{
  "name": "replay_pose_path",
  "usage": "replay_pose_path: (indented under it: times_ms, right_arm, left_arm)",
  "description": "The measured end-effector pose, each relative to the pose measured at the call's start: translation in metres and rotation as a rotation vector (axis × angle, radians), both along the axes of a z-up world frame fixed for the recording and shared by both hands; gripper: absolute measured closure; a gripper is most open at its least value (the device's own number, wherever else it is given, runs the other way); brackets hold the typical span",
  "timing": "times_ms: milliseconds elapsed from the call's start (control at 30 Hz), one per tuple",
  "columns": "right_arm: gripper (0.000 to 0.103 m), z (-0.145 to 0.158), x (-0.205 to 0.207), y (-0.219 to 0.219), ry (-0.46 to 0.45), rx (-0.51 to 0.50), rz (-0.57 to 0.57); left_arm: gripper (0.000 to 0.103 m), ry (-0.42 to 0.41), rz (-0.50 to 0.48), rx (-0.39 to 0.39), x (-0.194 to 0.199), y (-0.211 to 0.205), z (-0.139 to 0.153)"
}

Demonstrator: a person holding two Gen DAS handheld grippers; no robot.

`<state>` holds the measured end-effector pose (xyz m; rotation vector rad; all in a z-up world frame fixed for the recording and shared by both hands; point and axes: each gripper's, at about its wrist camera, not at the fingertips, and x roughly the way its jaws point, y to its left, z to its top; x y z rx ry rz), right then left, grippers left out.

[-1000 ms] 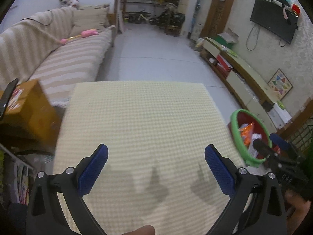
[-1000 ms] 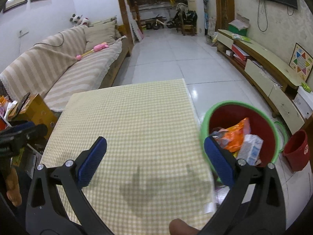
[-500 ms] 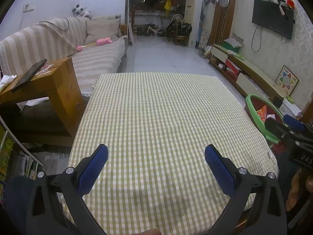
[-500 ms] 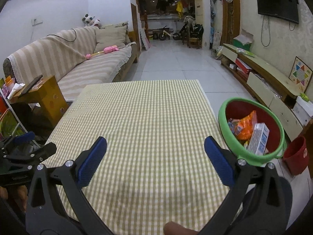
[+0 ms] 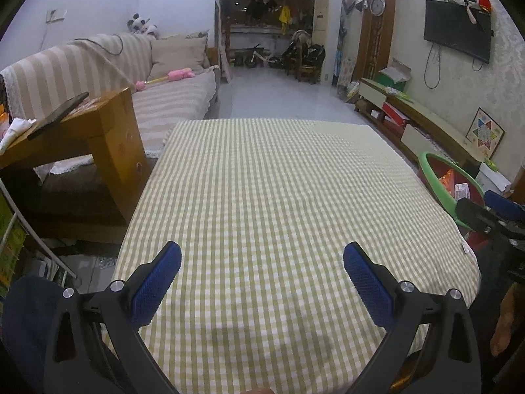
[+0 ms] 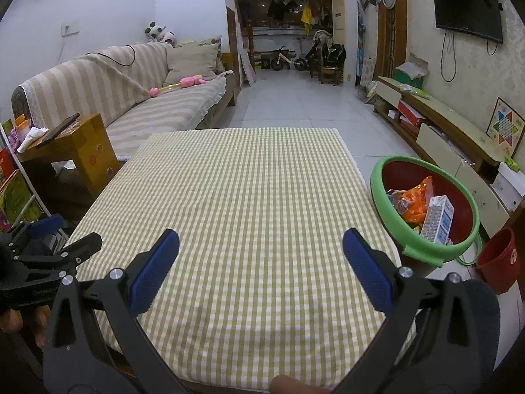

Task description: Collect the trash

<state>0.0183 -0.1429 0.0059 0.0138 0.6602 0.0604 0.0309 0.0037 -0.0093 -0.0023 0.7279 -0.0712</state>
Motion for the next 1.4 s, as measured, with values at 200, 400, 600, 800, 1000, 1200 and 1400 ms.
replay_pose_path:
  times_ms: [200,400,600,800,1000,1200,1400]
  right_arm:
    - [0.005,-0.003,-0.001,0.001,-0.011,-0.009,0.007]
    - [0.005,-0.005,-0.003,0.004,-0.019,-0.017,0.014]
    - [0.005,-0.004,-0.004,0.008,-0.021,-0.023,0.012]
    - [0.005,-0.003,-0.004,0.008,-0.024,-0.022,0.010]
    - [0.005,-0.001,-0.004,0.006,-0.030,-0.016,0.004]
    - [0.005,-0.001,-0.004,0.006,-0.029,-0.018,0.004]
    - [0.005,-0.001,-0.004,0.006,-0.027,-0.019,0.003]
  left_arm:
    - [0.008,-0.017,-0.006,0.000,-0.006,-0.003,0.001]
    - [0.008,-0.036,0.000,0.003,-0.011,-0.004,0.002]
    - [0.008,-0.039,0.010,0.002,-0.011,-0.001,0.001]
    - [0.008,-0.034,0.040,-0.010,-0.009,0.006,0.000]
    - [0.008,-0.030,0.035,-0.008,-0.008,0.006,0.000]
    - [0.008,-0.033,0.023,-0.005,-0.009,0.003,0.000]
    - [0.008,-0.036,0.014,-0.012,-0.010,0.002,0.001]
